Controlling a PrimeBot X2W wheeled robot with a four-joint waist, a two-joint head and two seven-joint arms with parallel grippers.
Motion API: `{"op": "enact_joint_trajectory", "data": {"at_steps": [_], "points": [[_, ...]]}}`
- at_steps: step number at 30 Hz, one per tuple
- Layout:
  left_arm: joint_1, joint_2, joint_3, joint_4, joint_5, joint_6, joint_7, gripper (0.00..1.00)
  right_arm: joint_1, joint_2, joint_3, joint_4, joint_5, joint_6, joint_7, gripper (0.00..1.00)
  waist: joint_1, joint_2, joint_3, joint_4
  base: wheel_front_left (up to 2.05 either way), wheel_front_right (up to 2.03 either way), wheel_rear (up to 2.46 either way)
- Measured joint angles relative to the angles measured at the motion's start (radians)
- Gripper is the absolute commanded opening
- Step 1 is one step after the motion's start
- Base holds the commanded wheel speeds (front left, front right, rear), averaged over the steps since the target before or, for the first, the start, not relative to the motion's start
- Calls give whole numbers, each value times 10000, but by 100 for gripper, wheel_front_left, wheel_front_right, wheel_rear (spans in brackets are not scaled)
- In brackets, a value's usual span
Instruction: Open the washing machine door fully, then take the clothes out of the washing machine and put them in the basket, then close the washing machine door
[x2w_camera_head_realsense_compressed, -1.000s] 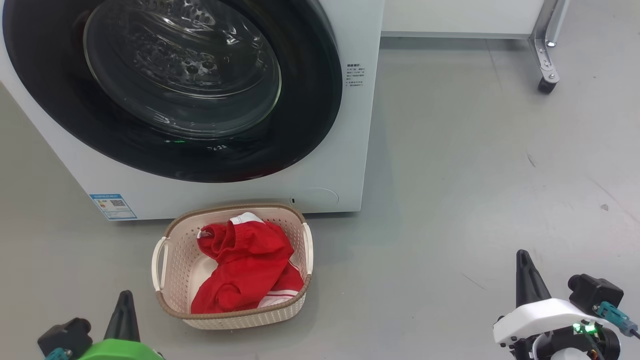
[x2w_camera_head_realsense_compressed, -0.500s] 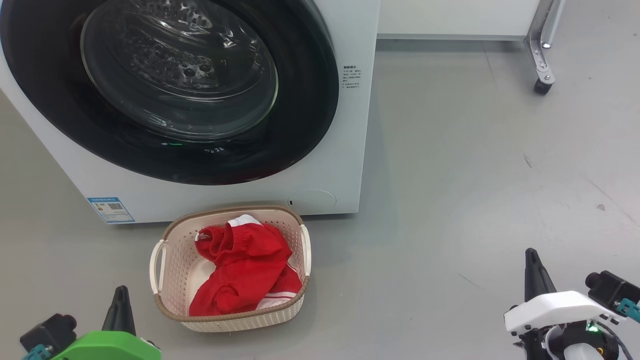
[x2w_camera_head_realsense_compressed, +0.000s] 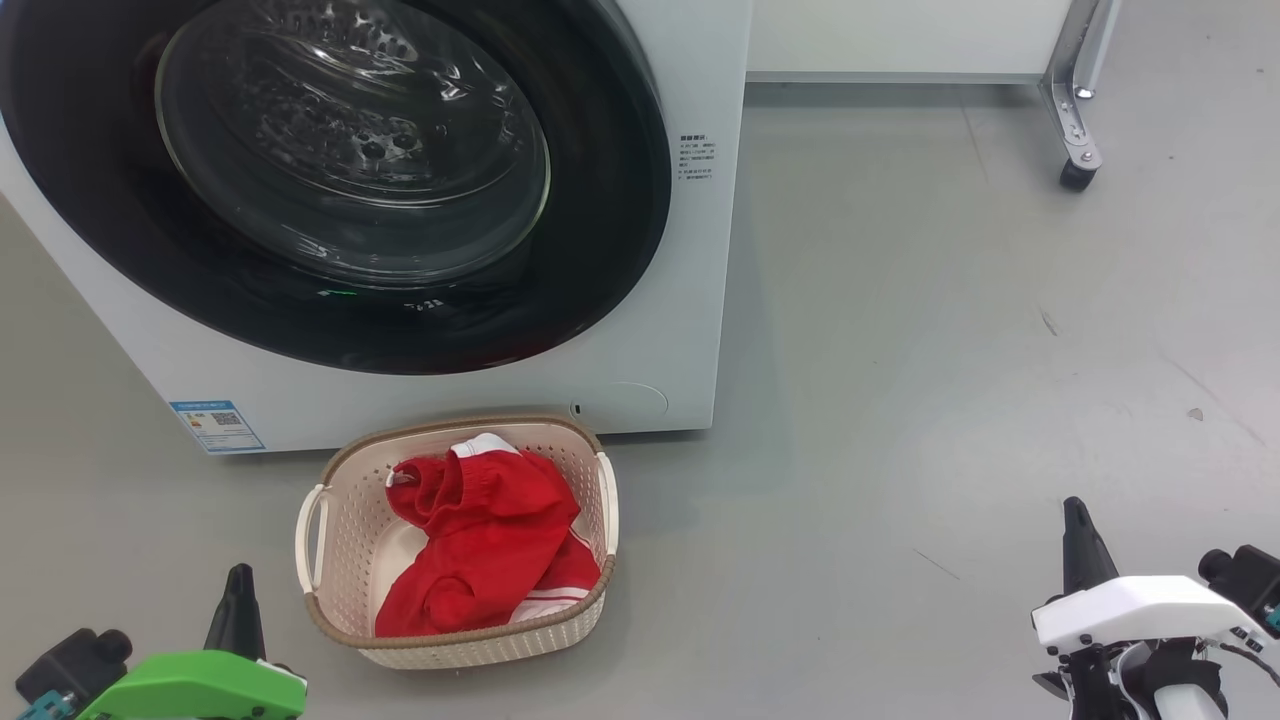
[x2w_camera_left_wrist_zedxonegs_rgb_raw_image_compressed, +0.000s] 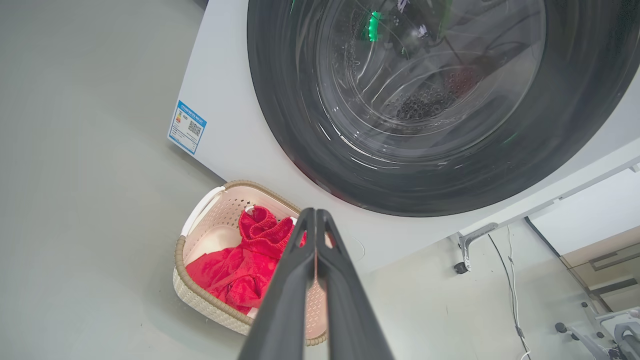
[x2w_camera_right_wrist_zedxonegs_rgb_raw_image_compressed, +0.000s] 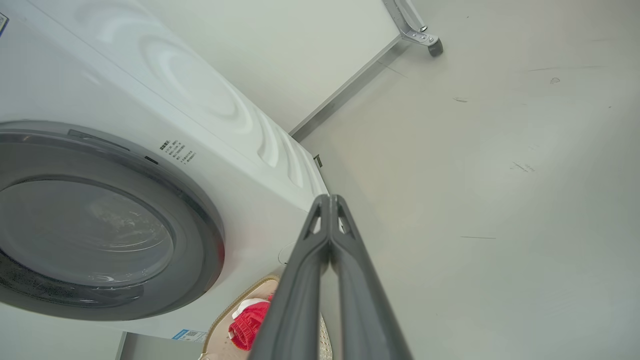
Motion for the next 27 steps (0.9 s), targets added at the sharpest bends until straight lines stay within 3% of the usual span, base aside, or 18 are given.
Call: {"op": "enact_joint_trajectory", "data": {"at_steps": [27], "points": [[-137, 56, 33, -311, -3490, -130, 784, 0, -334, 2, -604, -6, 3394, 192, 913, 0, 0, 0, -100, -146, 0, 0, 0]]}}
